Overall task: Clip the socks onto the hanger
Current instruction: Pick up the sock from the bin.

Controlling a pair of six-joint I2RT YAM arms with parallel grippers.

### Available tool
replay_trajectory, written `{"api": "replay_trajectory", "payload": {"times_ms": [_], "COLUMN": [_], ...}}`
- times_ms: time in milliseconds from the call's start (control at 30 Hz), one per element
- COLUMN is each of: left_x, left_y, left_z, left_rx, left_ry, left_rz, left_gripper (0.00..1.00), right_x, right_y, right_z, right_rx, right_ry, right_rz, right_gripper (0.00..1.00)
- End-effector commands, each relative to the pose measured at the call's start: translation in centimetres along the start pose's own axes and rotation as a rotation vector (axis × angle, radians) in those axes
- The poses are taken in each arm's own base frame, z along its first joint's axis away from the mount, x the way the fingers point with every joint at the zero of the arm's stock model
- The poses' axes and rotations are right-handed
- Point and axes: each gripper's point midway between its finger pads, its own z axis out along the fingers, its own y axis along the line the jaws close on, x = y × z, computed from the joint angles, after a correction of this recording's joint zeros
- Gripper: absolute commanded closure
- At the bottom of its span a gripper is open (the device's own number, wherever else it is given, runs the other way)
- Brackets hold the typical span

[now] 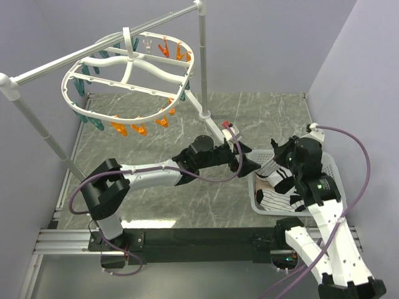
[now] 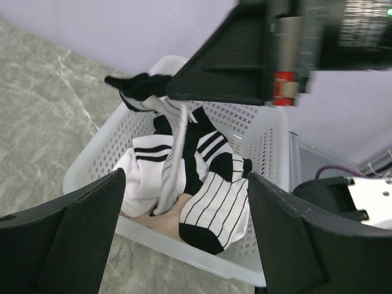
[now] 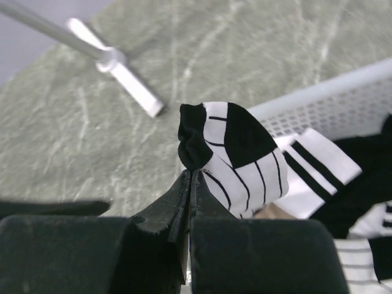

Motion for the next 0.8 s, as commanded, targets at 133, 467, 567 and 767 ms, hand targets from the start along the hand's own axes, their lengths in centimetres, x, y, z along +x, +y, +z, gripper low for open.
{"api": "replay_trajectory", "payload": {"times_ms": [133,467,567,767], "left_x": [-1.9,-2.2,-1.4,-1.1], "left_y": [1.6,2.4,2.4,0.9], "left_z": [1.8,-1.9,-3.5,-7.0], "left_rx": [-0.105,-0.05,-0.083,-0.11], "left_ry": [-0.063,-0.005,0.007,0.0], "left_rz": [-0.069,0.02,0.001,-0.023], "left_gripper": [0.14,0.14,0.14,0.14], "right_x": [-1.8,-1.8,-1.5,-0.5], "right_y": [5.1,8.4,9.1,10.6], "right_z": [-1.8,-2.8,-2.5,-1.7], "right_rx": [-0.328,-0.538,-0.581,-0.662], "right_ry": [-0.122,-0.155,-0.147,-0.097], "right_rz": [-0.114,-0.216,-0.236,-0.267], "right_gripper": [1.0,1.0,1.0,1.0]}}
